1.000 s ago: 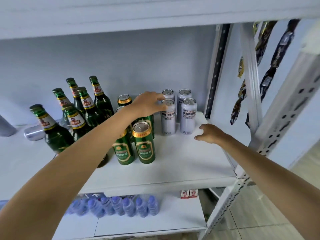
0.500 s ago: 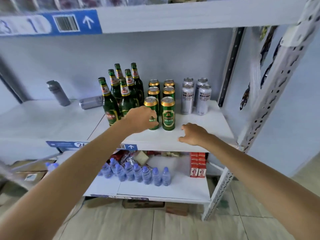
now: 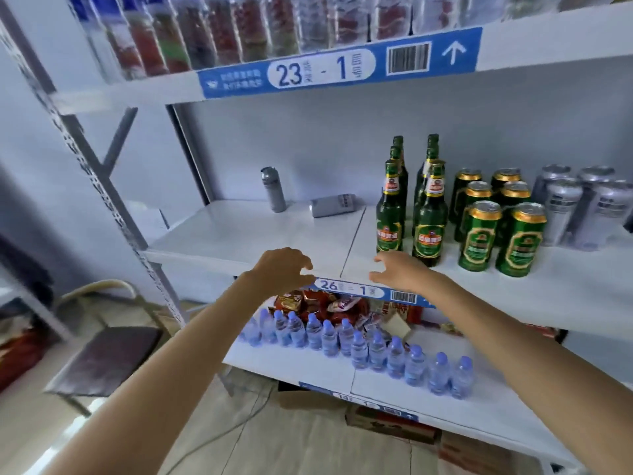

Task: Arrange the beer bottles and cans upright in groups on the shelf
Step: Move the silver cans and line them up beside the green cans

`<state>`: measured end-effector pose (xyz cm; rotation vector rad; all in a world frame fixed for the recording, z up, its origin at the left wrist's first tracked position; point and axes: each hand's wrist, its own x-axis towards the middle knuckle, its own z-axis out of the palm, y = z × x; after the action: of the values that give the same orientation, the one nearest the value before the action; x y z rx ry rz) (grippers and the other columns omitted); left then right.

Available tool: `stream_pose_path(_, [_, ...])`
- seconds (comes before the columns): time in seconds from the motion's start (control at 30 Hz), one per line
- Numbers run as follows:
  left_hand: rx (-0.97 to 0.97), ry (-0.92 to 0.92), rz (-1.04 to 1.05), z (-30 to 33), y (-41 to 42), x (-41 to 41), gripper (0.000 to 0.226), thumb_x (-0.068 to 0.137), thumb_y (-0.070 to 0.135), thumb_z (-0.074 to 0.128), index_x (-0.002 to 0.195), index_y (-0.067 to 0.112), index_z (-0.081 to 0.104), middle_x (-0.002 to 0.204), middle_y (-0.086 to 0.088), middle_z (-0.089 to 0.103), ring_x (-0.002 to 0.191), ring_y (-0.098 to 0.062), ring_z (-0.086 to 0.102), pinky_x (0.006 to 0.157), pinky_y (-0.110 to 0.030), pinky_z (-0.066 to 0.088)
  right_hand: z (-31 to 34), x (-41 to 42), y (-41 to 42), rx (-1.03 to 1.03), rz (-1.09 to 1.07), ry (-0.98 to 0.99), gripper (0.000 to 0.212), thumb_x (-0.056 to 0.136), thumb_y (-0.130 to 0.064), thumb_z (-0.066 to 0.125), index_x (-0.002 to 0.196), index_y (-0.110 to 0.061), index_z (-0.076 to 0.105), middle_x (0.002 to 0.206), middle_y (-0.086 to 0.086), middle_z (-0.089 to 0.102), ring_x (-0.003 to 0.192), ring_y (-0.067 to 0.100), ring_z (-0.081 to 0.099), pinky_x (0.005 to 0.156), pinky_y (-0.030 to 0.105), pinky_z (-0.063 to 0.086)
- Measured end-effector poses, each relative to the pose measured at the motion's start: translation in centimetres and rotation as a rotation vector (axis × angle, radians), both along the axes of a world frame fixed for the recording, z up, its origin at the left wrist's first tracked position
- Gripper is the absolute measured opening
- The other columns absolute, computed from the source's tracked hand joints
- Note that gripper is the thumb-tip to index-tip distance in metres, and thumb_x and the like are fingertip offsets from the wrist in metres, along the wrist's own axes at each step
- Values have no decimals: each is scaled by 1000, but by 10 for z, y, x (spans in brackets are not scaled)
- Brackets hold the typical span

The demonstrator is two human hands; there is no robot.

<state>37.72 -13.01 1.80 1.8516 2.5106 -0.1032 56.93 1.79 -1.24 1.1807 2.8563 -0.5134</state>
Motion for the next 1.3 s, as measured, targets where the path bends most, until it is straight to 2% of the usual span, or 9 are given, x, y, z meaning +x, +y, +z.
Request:
stream_pose_path(0.2, [-5,7,85,-7,-13,-122,40,92,49,52,125,27,60,130,3,59,123,-17,50,102,-32,36,-13,-108,5,18,-1,-25,62,92,-47,51,142,-12,40,146,13,43,128,31,47,102,40,42])
stream_pose_path(0.5, [12,7,93,-12,50,-279,42,92,52,50,125,27,60,128,5,60,121,-17,52,102,-34,39,-28,-238,87,-107,-113,-15,66,93,-47,50,145,-8,37,150,11,39,134,27,43,105,34,38])
stream_pose_path(0.57, [38,13,86,-10,71,-309,41,92,51,50,124,28,60,127,5,60,122,-18,51,101,-34,39,-32,-258,107,-130,-175,-15,63,93,-46,49,141,-6,41,146,13,45,129,28,47,99,32,41])
stream_pose_path(0.73, [41,-28,44,-15,121,-376,40,92,50,52,124,27,61,125,4,62,120,-19,52,99,-33,40,-49,-295,147,-222,-339,13,51,94,-47,45,122,-5,54,131,19,56,104,27,56,66,26,40])
stream_pose_path(0.87, [100,-18,1,-23,172,-432,43,92,52,49,124,25,60,127,3,62,119,-22,55,97,-35,43,-60,-325,175,-333,-605,201,58,98,-47,40,137,-5,47,140,19,51,121,33,54,88,31,44])
stream_pose_path(0.93, [161,-89,11,-25,200,-456,47,91,56,49,126,25,58,126,5,63,121,-21,54,98,-36,41,-63,-342,190,-380,-754,296,64,99,-49,34,141,-2,42,140,20,50,118,32,56,92,33,45])
stream_pose_path(1.03, [167,-228,52,-28,237,-482,63,86,62,52,136,24,48,131,5,59,125,-20,52,100,-36,38,-63,-367,206,-475,-964,487,72,95,-57,36,143,-4,40,108,18,58,85,23,51,67,26,39])
stream_pose_path(1.2, [177,-569,38,-30,293,-499,91,78,64,62,148,16,29,135,-4,54,124,-25,51,100,-39,45,-90,-397,251,-592,-1194,744,86,69,-61,70,132,-6,52,127,14,61,105,27,62,85,34,49])
stream_pose_path(1.3, [191,-715,30,-34,314,-496,96,70,64,69,144,15,32,126,-7,59,117,-26,54,96,-40,48,-77,-414,243,-639,-1275,840,48,76,-42,73,107,-7,61,99,10,65,86,26,62,90,38,50])
